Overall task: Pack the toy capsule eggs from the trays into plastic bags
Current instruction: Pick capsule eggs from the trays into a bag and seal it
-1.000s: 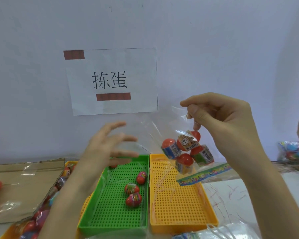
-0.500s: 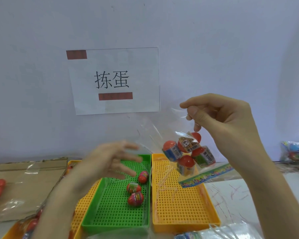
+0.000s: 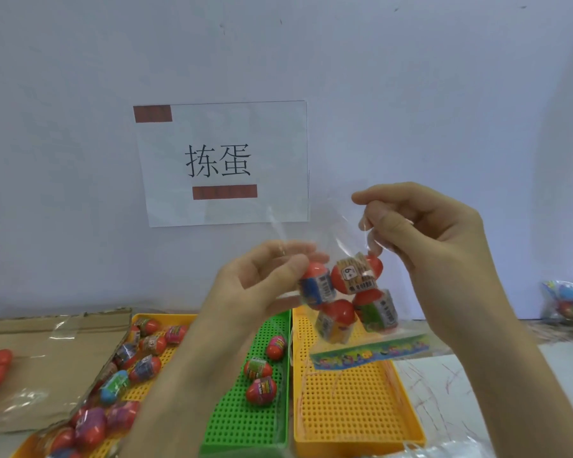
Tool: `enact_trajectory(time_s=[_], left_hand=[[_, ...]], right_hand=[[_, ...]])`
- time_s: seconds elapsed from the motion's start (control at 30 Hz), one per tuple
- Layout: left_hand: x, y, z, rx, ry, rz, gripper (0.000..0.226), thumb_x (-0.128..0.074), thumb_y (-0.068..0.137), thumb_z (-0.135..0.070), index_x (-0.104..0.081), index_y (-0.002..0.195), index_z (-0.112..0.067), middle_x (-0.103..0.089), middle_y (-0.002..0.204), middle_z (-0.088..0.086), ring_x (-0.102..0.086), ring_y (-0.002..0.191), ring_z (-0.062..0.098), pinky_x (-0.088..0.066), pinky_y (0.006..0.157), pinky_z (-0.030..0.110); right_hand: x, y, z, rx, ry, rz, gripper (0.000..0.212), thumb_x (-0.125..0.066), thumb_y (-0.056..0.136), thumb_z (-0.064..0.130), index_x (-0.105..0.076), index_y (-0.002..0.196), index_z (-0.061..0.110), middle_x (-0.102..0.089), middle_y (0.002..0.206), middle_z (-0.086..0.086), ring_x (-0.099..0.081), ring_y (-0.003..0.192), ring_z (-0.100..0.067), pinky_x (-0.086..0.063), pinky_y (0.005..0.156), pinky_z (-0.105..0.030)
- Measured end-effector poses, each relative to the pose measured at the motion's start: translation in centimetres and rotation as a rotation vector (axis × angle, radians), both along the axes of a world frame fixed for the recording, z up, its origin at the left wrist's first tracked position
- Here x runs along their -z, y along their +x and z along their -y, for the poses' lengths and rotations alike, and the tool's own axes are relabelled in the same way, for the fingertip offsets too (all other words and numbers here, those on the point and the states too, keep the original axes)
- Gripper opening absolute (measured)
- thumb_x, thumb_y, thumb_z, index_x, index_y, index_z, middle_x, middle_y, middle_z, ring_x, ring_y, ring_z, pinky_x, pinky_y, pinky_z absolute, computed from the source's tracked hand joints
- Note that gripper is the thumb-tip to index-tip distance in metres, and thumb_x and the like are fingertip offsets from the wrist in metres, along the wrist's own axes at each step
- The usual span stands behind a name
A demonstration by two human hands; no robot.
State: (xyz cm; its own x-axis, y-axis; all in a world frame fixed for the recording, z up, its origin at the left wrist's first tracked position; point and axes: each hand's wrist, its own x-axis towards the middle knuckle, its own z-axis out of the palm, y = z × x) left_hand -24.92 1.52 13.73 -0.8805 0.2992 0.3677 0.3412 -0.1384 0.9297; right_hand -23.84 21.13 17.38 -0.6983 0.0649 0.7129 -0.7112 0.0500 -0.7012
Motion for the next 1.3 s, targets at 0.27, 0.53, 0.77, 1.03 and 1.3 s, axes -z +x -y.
enact_trajectory(time_s=[0.27,0.53,0.77,1.03,1.3], left_hand=[[-0.2,1.0,-2.0,-0.252,0.423,0.018,0.019,-0.068,0.076,-0.036,-0.081,0.088,-0.030,-0.080,0.099,0.004,-0.073,0.080,0.013,-0.056,0.058,0.023],[-0.5,1.5,-2.1,-0.350,0.420,0.007,0.021,-0.067,0.081,-0.035,-0.082,0.095,-0.030,-0.080,0.099,0.001,-0.074,0.080,0.016,-0.056,0.057,0.024],[-1.2,1.9,-2.0,-0.126,0.544,0.135,0.021,-0.062,0.085,-0.039,-0.081,0.091,-0.033,-0.077,0.112,-0.003,-0.075,0.091,0.016,-0.060,0.068,0.034],[-1.1,2.1,-1.8,0.109,0.303,0.147,0.042,-0.079,0.080,-0.049,-0.074,0.118,-0.033,-0.073,0.125,0.006,-0.072,0.111,0.028,-0.062,0.081,0.035],[-1.0,1.4,-0.8,0.062,0.271,0.085,0.034,-0.076,0.074,-0.028,-0.076,0.109,-0.024,-0.076,0.109,0.012,-0.075,0.096,0.034,-0.063,0.072,0.042]], right_hand=[[0.4,-0.3,1.3,0.057,-0.094,0.054,0.014,-0.064,0.098,0.013,-0.074,0.104,0.021,-0.073,0.080,0.000,-0.066,0.066,-0.016,-0.053,0.065,-0.025],[1.0,-1.0,1.8,-0.086,0.002,0.419,0.042,-0.080,0.066,0.050,-0.072,0.103,0.031,-0.075,0.096,0.006,-0.072,0.087,-0.010,-0.054,0.079,-0.034],[1.0,-0.8,1.6,-0.194,-0.094,0.302,0.014,-0.077,0.067,0.037,-0.073,0.071,0.024,-0.070,0.077,0.000,-0.065,0.074,-0.012,-0.051,0.063,-0.022],[1.1,-1.0,1.4,-0.181,-0.090,0.250,0.013,-0.076,0.073,0.034,-0.072,0.075,0.021,-0.066,0.075,-0.002,-0.062,0.071,-0.016,-0.051,0.067,-0.029],[1.3,-1.4,1.4,-0.191,-0.004,0.100,0.009,-0.079,0.080,0.030,-0.074,0.075,0.025,-0.066,0.069,0.006,-0.058,0.067,-0.008,-0.049,0.067,-0.021]])
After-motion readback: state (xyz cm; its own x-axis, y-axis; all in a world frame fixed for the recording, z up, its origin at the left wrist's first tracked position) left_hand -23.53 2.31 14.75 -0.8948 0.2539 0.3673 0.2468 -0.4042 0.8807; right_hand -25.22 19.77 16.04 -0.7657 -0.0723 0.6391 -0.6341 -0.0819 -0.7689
